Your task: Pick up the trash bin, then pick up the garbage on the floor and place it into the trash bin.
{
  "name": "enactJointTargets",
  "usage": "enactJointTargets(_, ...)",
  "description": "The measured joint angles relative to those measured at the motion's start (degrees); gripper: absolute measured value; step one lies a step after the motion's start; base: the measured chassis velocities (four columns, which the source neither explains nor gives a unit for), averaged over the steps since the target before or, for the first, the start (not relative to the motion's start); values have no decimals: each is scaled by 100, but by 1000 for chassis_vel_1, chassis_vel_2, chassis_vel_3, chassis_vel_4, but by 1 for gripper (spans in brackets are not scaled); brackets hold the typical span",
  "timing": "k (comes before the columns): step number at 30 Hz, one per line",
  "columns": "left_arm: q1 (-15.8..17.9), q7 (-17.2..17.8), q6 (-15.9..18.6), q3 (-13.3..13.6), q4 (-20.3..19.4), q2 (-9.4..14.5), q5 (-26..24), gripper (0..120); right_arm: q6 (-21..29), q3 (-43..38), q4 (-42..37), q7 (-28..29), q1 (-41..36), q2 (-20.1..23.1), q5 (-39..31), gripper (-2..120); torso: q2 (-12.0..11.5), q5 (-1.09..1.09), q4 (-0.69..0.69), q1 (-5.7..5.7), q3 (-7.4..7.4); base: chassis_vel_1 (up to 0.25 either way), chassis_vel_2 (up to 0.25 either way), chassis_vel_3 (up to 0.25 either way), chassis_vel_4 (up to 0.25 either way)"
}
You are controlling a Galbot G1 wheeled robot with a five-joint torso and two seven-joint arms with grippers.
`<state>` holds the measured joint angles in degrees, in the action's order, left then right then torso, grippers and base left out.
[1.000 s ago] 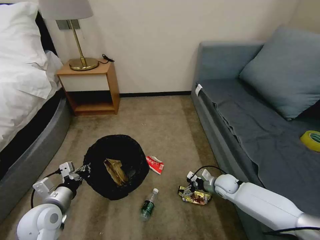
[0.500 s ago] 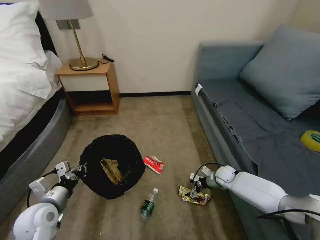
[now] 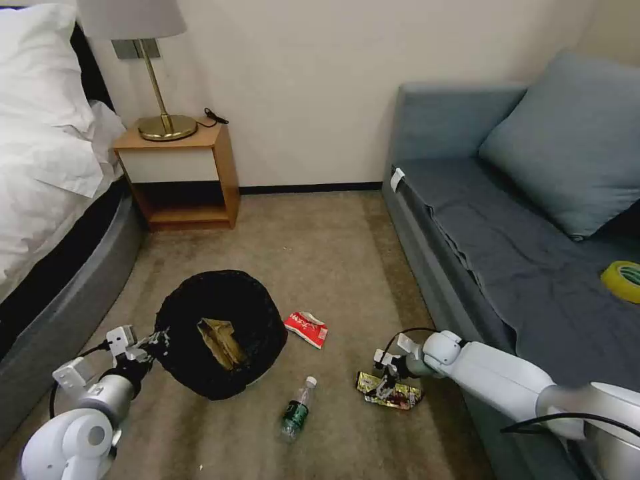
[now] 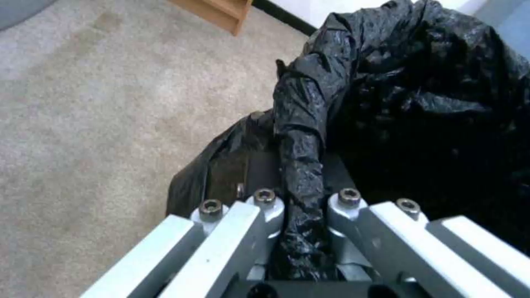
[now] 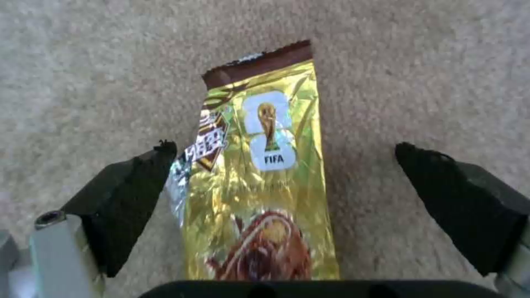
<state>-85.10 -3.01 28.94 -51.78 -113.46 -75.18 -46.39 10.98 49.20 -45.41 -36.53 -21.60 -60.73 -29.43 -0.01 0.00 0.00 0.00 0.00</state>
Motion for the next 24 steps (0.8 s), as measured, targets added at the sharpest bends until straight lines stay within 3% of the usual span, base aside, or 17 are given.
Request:
enactJointTargets(18,75,-23,-40,-34,159,148,-99,4,-60,-99,11,287,-198,-76,124,100,2,-3,-3,-1,-2,0,0,0,0)
enactJointTargets(24,87,-30,-58,-36,188,176,-128,4,-95,-99,2,420,-202,-92,122,87,4,-6,-6,-1,-2,0,0,0,0)
